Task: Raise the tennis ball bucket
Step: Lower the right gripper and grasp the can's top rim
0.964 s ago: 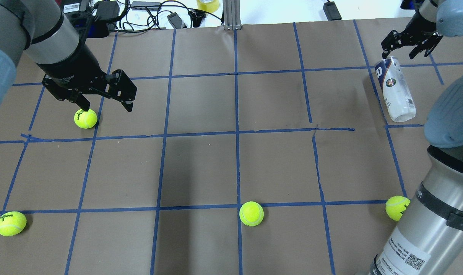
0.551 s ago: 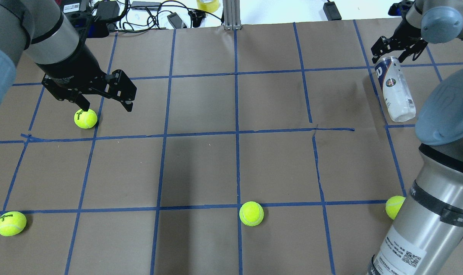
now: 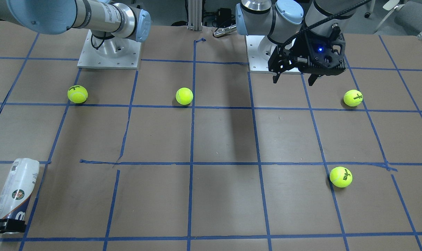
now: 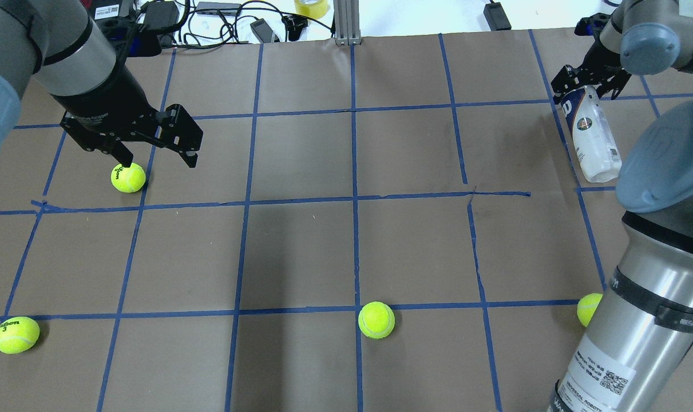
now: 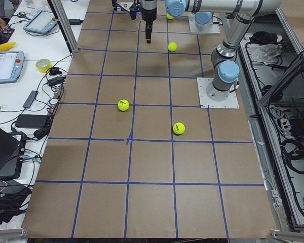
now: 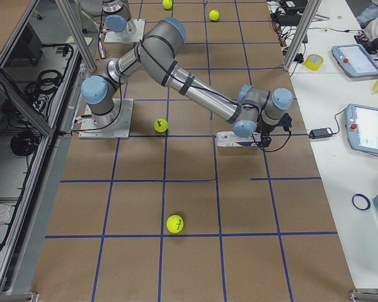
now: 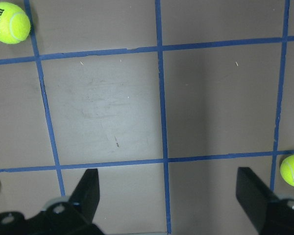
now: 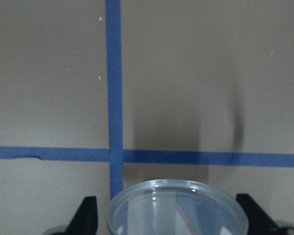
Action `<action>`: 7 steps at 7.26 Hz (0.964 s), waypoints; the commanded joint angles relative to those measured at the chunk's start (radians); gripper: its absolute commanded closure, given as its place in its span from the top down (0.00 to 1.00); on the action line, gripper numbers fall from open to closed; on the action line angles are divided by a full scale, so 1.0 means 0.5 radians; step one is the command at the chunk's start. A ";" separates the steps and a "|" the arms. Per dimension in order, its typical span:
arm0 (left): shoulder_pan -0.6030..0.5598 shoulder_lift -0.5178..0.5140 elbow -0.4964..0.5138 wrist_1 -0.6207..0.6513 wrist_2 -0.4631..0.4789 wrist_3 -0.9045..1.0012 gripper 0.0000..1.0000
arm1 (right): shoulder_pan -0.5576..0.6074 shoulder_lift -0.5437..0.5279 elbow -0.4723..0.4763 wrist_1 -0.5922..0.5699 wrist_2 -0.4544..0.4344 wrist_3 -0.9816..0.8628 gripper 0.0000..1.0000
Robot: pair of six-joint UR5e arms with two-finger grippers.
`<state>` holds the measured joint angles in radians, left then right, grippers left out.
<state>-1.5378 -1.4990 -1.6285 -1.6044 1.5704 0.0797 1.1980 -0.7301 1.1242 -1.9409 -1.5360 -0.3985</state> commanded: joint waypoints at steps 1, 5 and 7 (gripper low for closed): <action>0.008 0.001 -0.004 -0.006 0.010 0.000 1.00 | 0.000 0.003 0.010 0.016 -0.017 0.002 0.90; 0.014 0.004 -0.001 -0.012 0.019 0.003 1.00 | 0.015 -0.101 0.010 0.050 -0.005 0.008 0.68; 0.017 0.004 -0.001 -0.012 0.022 0.003 1.00 | 0.088 -0.211 0.007 0.206 0.068 -0.019 0.66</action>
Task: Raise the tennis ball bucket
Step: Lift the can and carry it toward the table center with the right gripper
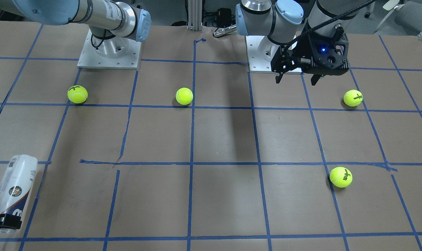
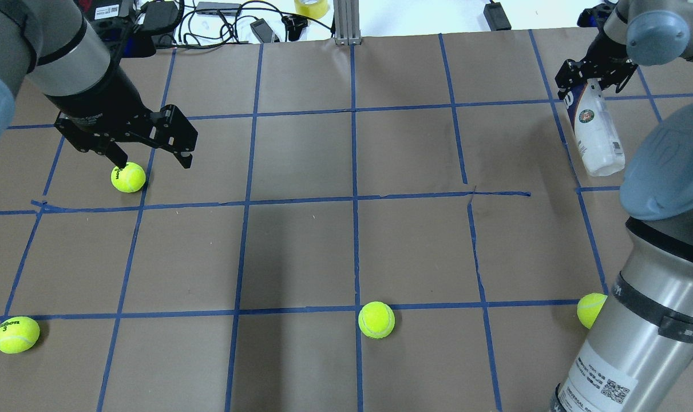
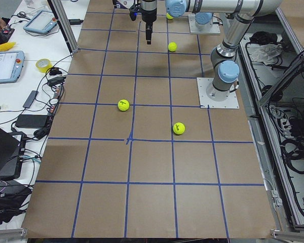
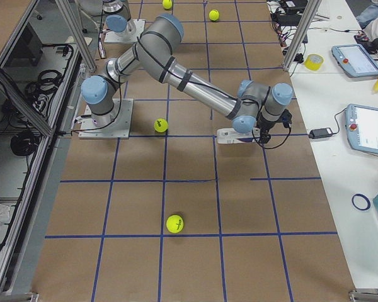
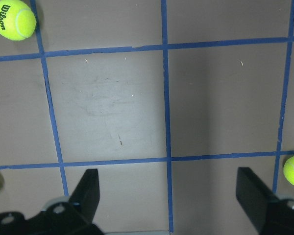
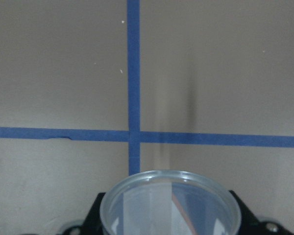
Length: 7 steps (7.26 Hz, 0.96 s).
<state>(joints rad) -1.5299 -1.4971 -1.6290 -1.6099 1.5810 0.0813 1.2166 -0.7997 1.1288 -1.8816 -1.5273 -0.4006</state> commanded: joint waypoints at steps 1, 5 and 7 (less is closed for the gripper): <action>0.001 0.000 0.000 0.001 -0.002 0.000 1.00 | 0.161 -0.161 0.000 0.100 0.048 -0.012 0.66; 0.068 0.000 0.000 0.008 -0.038 0.006 1.00 | 0.756 -0.248 0.013 0.217 0.020 -0.177 0.68; 0.261 -0.018 0.000 0.032 -0.002 0.176 1.00 | 0.971 -0.293 0.141 0.211 0.030 -0.242 0.65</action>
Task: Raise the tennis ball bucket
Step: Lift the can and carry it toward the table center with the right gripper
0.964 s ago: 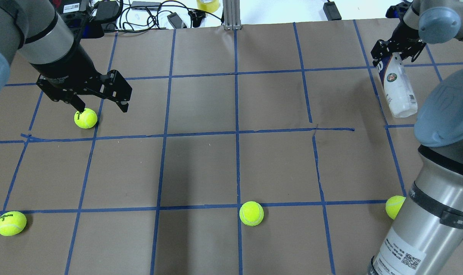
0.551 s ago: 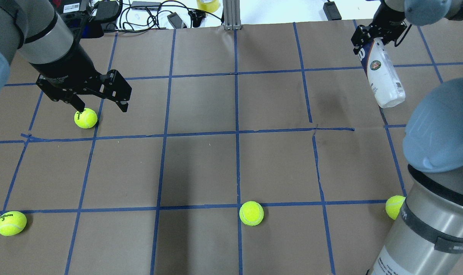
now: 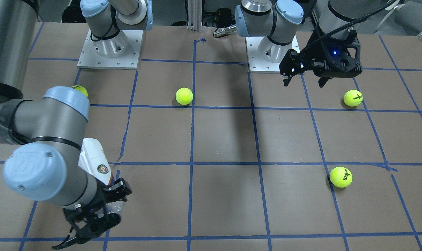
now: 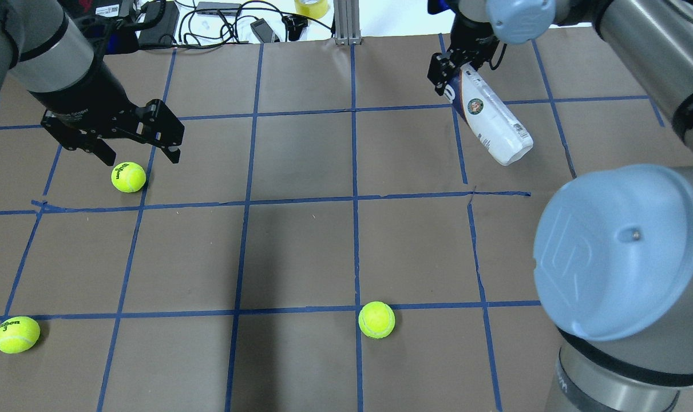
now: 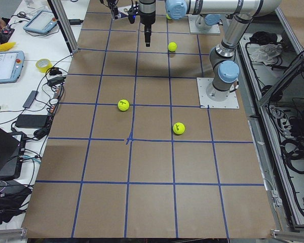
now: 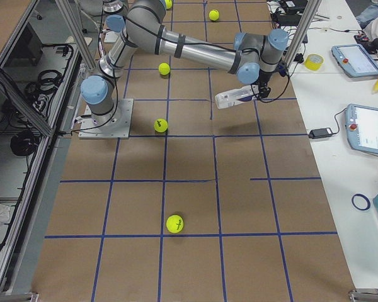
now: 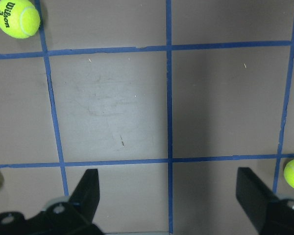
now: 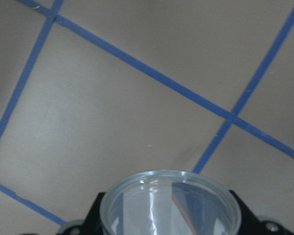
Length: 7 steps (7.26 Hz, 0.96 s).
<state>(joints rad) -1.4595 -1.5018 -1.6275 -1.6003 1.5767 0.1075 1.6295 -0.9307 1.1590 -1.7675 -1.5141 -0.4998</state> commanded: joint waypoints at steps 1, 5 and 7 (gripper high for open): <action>0.291 -0.015 0.006 0.010 0.004 0.396 1.00 | 0.259 -0.065 0.163 -0.075 -0.006 -0.098 0.59; 0.796 -0.058 0.018 0.034 0.000 0.696 1.00 | 0.682 -0.068 0.268 -0.413 -0.015 -0.830 0.61; 0.805 -0.061 0.009 0.034 -0.003 0.696 1.00 | 0.821 -0.053 0.274 -0.420 -0.024 -1.314 0.61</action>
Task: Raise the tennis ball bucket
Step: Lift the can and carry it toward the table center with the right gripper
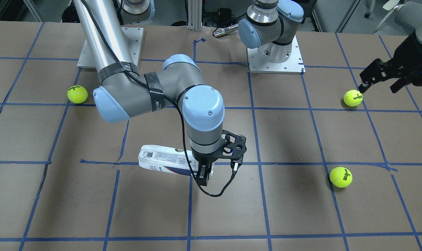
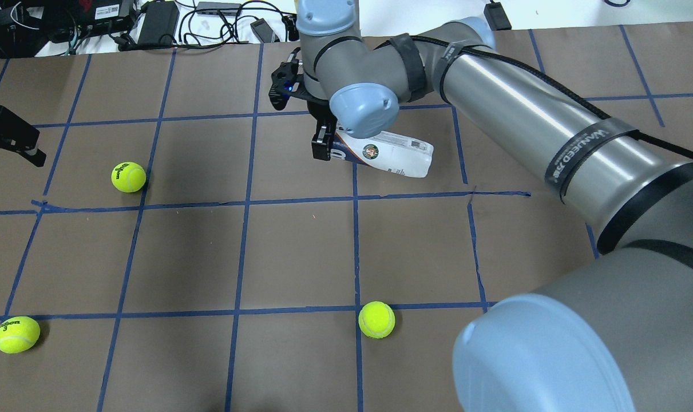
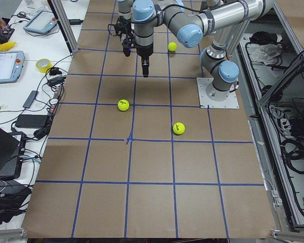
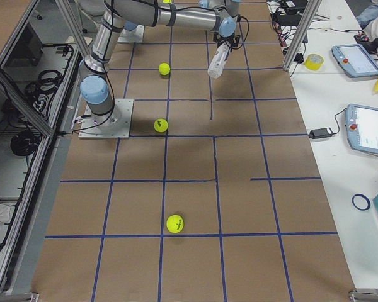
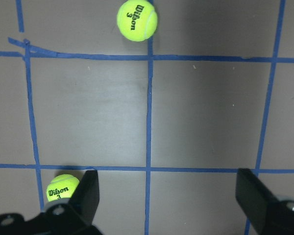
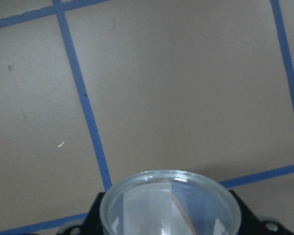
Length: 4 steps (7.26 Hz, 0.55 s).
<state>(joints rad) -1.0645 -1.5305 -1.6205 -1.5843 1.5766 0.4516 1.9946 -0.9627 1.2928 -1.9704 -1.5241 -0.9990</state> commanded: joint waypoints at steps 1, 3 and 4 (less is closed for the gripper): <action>0.015 -0.001 -0.017 0.003 0.001 0.005 1.00 | 0.179 0.050 0.040 -0.081 0.002 -0.488 0.66; 0.015 -0.001 -0.017 0.003 0.004 0.008 1.00 | 0.257 0.097 0.092 -0.185 -0.090 -0.481 0.63; 0.018 -0.004 -0.020 0.003 -0.002 0.008 1.00 | 0.278 0.115 0.105 -0.277 -0.084 -0.472 0.64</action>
<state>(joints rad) -1.0566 -1.5312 -1.6292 -1.5827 1.5772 0.4554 2.1174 -0.9191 1.3341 -2.0635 -1.5606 -1.2326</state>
